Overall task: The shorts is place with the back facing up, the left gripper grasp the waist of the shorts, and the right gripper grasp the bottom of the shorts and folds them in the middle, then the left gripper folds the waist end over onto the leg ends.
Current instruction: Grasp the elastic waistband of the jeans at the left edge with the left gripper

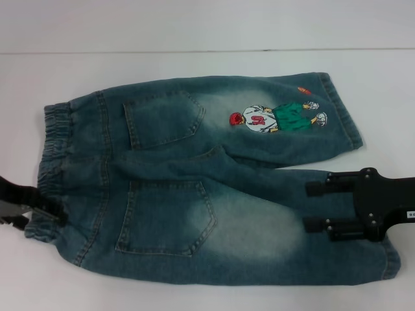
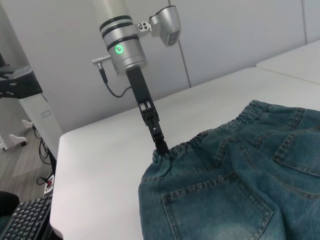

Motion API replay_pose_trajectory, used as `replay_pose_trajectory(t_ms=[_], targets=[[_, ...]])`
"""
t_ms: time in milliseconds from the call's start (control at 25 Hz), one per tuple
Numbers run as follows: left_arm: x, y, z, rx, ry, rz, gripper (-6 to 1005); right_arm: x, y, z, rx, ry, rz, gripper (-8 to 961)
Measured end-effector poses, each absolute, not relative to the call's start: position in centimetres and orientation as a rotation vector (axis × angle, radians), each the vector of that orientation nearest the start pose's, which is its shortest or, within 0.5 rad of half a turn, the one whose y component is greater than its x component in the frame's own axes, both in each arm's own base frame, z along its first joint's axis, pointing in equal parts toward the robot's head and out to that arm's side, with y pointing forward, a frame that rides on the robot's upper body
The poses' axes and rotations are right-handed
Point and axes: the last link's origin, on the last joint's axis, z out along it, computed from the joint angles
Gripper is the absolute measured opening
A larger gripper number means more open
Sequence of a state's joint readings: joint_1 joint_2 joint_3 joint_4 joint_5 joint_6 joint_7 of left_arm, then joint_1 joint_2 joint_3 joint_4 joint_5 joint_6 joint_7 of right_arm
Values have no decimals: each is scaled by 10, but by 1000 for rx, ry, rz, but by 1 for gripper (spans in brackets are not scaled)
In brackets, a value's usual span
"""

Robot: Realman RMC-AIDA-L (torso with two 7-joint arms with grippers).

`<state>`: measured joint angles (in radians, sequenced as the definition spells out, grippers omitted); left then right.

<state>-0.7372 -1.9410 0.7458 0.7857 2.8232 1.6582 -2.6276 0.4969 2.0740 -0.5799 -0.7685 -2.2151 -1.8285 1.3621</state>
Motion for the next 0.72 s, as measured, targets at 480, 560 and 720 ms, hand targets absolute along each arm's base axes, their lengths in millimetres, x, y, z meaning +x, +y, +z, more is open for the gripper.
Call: replay_pose_trajectory(t_ms=[480,560,720], targets=[[-295,354,61,-2137,-1883,456,878,272,293,20,-2934,556,620,726],[-294,353,60,-2141,-1886,458,878,272,293,20,-2933,556,619,726],[-293,353,59,-2148,-1886,458,878,272,294,20,-2931,557,617,726]])
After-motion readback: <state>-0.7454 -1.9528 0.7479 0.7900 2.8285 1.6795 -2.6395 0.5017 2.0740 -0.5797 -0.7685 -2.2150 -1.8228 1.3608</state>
